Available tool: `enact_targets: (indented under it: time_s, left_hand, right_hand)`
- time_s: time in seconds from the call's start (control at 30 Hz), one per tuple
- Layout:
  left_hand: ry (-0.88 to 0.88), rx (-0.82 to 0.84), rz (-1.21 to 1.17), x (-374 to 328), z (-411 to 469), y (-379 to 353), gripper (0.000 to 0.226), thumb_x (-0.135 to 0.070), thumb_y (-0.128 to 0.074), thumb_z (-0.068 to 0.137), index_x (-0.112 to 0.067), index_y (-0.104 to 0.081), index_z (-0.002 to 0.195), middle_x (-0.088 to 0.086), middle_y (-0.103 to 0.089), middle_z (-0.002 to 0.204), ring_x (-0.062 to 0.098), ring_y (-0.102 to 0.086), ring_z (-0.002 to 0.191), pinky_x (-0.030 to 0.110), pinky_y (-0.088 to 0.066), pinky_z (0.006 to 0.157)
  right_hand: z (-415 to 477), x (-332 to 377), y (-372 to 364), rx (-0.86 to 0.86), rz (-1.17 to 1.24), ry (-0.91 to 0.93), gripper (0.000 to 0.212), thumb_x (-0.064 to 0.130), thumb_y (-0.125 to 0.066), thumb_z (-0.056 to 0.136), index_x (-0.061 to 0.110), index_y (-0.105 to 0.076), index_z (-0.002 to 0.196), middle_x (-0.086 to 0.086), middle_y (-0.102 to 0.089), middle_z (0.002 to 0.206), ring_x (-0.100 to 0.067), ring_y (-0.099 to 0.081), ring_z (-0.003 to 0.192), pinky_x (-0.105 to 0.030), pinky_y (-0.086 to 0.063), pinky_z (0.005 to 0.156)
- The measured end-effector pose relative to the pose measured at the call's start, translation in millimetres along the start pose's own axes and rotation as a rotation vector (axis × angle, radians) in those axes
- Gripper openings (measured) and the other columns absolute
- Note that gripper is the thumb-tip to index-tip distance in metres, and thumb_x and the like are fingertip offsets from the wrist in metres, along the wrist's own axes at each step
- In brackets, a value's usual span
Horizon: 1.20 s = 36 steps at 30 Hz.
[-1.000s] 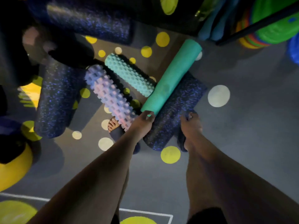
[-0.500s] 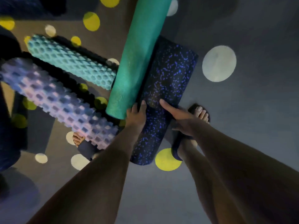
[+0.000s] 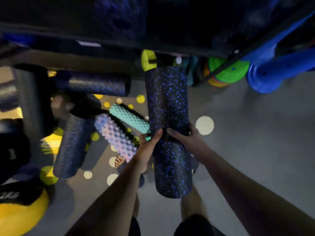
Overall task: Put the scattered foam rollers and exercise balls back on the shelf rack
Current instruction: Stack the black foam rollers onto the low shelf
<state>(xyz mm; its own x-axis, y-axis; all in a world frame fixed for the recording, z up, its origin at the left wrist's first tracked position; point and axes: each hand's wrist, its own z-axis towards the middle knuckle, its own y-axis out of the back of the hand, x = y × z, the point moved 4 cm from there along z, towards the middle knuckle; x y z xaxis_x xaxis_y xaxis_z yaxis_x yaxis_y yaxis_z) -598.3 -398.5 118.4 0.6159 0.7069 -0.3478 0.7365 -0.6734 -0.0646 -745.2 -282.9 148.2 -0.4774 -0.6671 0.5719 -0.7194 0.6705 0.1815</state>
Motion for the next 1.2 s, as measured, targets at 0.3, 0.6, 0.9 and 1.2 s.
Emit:
enact_targets:
  time_s: [0.3, 0.6, 0.9, 1.2]
  left_hand:
    - [-0.584, -0.172, 0.201, -130, -72, 103, 0.141, -0.061, -0.097, 0.040, -0.022, -0.020, 0.151, 0.000, -0.044, 0.151, 0.013, -0.050, 0.136, 0.038, -0.048, 0.109]
    - [-0.839, -0.393, 0.188, -145, -91, 102, 0.122, -0.053, -0.093, 0.049, -0.064, -0.018, 0.144, -0.033, -0.041, 0.143, -0.002, -0.045, 0.136, 0.042, -0.046, 0.111]
    - [-0.991, -0.412, 0.416, -251, -96, -30, 0.137, -0.065, -0.086, 0.047, -0.019, -0.024, 0.160, 0.005, -0.046, 0.149, 0.025, -0.046, 0.137, 0.046, -0.042, 0.112]
    - [-0.939, -0.291, 0.392, -424, -40, -136, 0.121, -0.081, -0.079, 0.059, -0.031, -0.030, 0.158, 0.001, -0.053, 0.150, 0.016, -0.051, 0.137, 0.033, -0.040, 0.115]
  right_hand:
    - [-34, 174, -104, 0.019, -0.085, 0.311, 0.056, 0.070, -0.081, 0.065, 0.056, -0.060, 0.114, 0.024, -0.071, 0.109, -0.002, -0.067, 0.106, -0.038, -0.054, 0.098]
    - [-18, 198, -116, 0.129, -0.144, 0.395, 0.075, 0.073, -0.070, 0.074, 0.050, -0.040, 0.139, 0.028, -0.063, 0.119, 0.002, -0.062, 0.111, -0.029, -0.051, 0.098]
    - [-11, 269, 15, -0.236, 0.011, 0.619, 0.080, 0.069, -0.054, 0.085, 0.033, -0.033, 0.153, 0.019, -0.051, 0.147, 0.002, -0.045, 0.137, -0.029, -0.036, 0.116]
    - [70, 378, 135, -0.323, -0.369, 0.661, 0.070, 0.054, -0.041, 0.103, 0.020, -0.020, 0.161, -0.001, -0.033, 0.163, -0.017, -0.032, 0.149, -0.025, -0.025, 0.116]
